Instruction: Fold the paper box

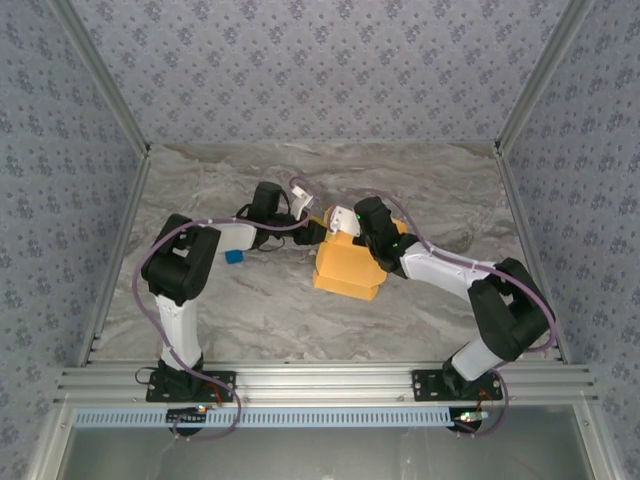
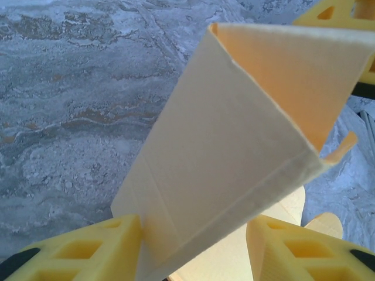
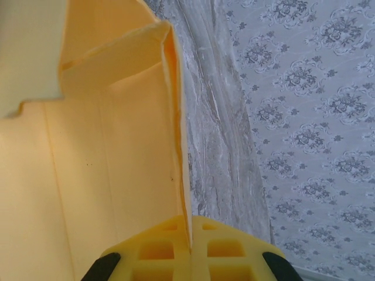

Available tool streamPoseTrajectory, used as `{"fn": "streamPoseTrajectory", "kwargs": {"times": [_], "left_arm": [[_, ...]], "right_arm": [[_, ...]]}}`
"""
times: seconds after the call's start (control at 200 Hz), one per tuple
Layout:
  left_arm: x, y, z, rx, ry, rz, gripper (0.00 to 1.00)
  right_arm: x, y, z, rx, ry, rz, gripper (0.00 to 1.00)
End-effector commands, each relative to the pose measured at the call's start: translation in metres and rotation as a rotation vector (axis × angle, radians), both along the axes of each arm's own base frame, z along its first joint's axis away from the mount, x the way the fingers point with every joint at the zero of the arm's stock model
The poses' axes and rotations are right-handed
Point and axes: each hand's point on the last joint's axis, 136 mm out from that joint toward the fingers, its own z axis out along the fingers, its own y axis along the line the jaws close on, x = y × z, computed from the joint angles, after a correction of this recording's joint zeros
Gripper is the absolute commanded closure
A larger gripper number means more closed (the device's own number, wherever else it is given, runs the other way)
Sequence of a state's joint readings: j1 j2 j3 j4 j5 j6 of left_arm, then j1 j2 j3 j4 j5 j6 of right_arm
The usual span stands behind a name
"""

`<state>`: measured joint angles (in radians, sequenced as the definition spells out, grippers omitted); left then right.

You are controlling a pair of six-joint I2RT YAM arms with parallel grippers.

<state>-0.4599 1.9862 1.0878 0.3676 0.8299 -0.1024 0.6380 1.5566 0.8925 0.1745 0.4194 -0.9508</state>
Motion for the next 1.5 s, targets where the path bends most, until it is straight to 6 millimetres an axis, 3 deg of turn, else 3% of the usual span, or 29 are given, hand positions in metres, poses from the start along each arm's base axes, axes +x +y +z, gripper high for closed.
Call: {"fn": "streamPoseTrajectory", "kwargs": {"times": [0.0, 0.62, 1.014, 1.494], "left_arm": [[-0.003, -0.005, 0.004, -0.018, -0.029, -0.005, 0.5], [-0.006, -0.001, 0.013, -0.043, -0.082, 0.017, 0.45], [-0.007, -0.006, 0.029, -0.09, -0.104, -0.014, 0.51], [0.005, -0.007, 0.025, -0.075, -0.118, 0.029, 0.56]], "right_arm": [[0.004, 0.002, 0.003, -0.01, -0.044, -0.025, 1.0], [0.004, 0.003, -0.003, -0.03, -0.016, -0.044, 1.0], [0.004, 0.004, -0.005, -0.024, -0.005, -0.045, 1.0], [0.003, 0.007, -0.001, -0.039, -0.034, -0.049, 1.0]]}}
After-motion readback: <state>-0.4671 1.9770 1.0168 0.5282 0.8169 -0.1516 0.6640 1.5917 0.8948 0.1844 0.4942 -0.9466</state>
